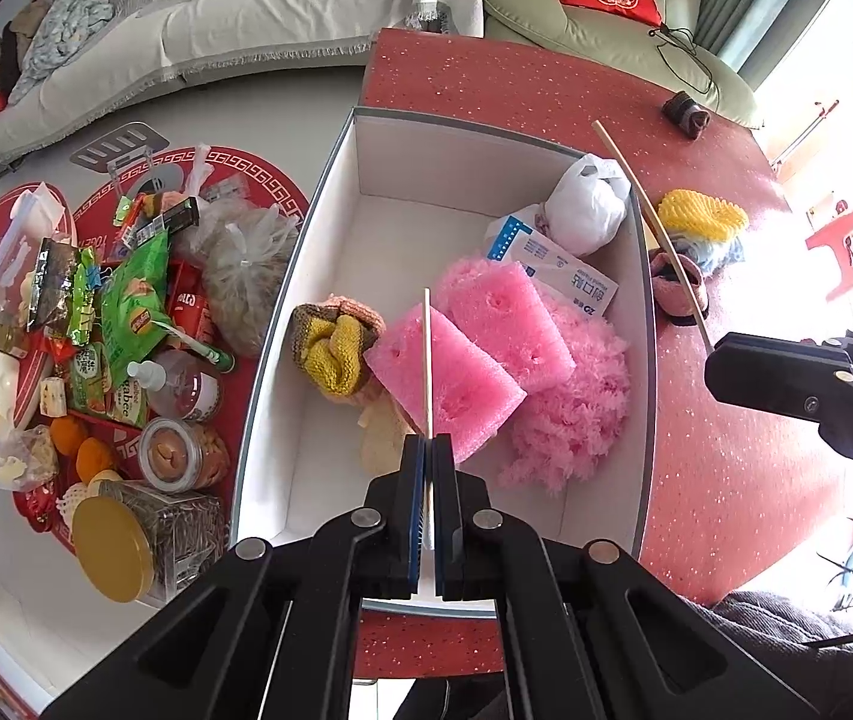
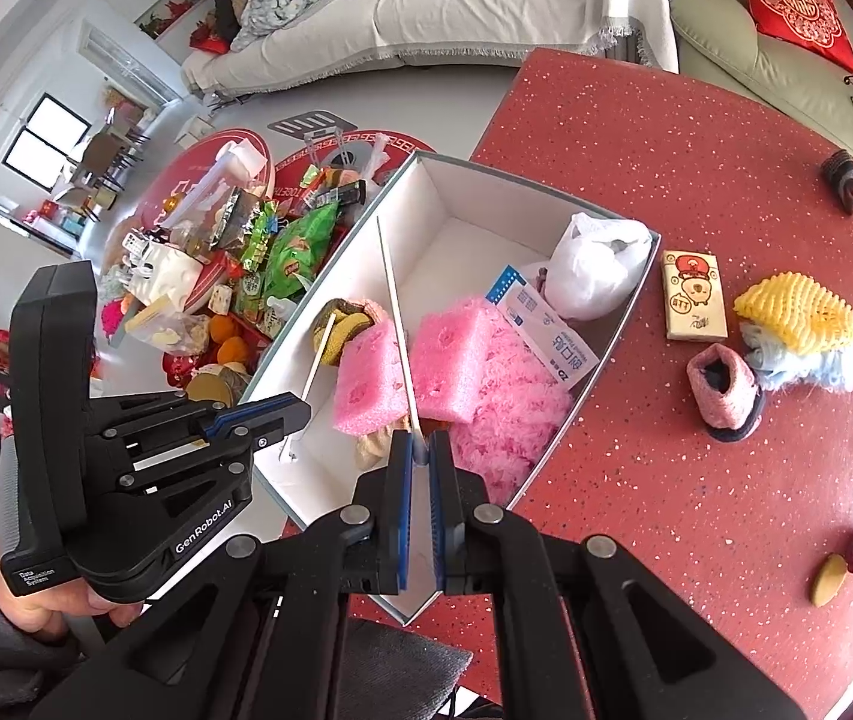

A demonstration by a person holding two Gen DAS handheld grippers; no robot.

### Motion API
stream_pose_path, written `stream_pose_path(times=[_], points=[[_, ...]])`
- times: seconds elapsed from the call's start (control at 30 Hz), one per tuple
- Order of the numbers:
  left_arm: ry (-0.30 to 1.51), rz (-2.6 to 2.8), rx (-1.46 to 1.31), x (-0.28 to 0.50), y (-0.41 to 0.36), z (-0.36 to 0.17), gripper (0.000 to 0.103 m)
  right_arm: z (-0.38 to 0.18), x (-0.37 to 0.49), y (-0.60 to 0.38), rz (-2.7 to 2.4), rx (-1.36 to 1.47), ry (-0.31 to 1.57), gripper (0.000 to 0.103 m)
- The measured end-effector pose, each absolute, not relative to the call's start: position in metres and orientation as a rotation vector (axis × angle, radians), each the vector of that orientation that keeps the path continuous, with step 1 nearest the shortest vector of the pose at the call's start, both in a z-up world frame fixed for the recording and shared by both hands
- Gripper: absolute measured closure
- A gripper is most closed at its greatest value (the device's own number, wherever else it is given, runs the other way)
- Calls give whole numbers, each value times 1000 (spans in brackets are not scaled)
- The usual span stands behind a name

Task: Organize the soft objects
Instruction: 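Carry both wooden sticks with both tools over the box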

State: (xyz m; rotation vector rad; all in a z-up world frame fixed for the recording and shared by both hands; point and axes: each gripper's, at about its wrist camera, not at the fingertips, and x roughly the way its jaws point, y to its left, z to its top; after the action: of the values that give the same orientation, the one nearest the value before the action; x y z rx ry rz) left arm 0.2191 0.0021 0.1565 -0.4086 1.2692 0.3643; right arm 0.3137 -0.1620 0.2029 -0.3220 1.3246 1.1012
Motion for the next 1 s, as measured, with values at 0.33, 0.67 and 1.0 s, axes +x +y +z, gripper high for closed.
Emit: stream_pose_path(times=[0.33,0.67,1.0], points=[[1269,360,-408,219,2,156,101,202,309,-162,1102,-331,1323,98],[1270,360,-407,218,2,157,101,201,309,-161,1101,-330,1324,98],[1270,363,-411,217,1,157,101,201,307,-161,1103,-332,1326,98]])
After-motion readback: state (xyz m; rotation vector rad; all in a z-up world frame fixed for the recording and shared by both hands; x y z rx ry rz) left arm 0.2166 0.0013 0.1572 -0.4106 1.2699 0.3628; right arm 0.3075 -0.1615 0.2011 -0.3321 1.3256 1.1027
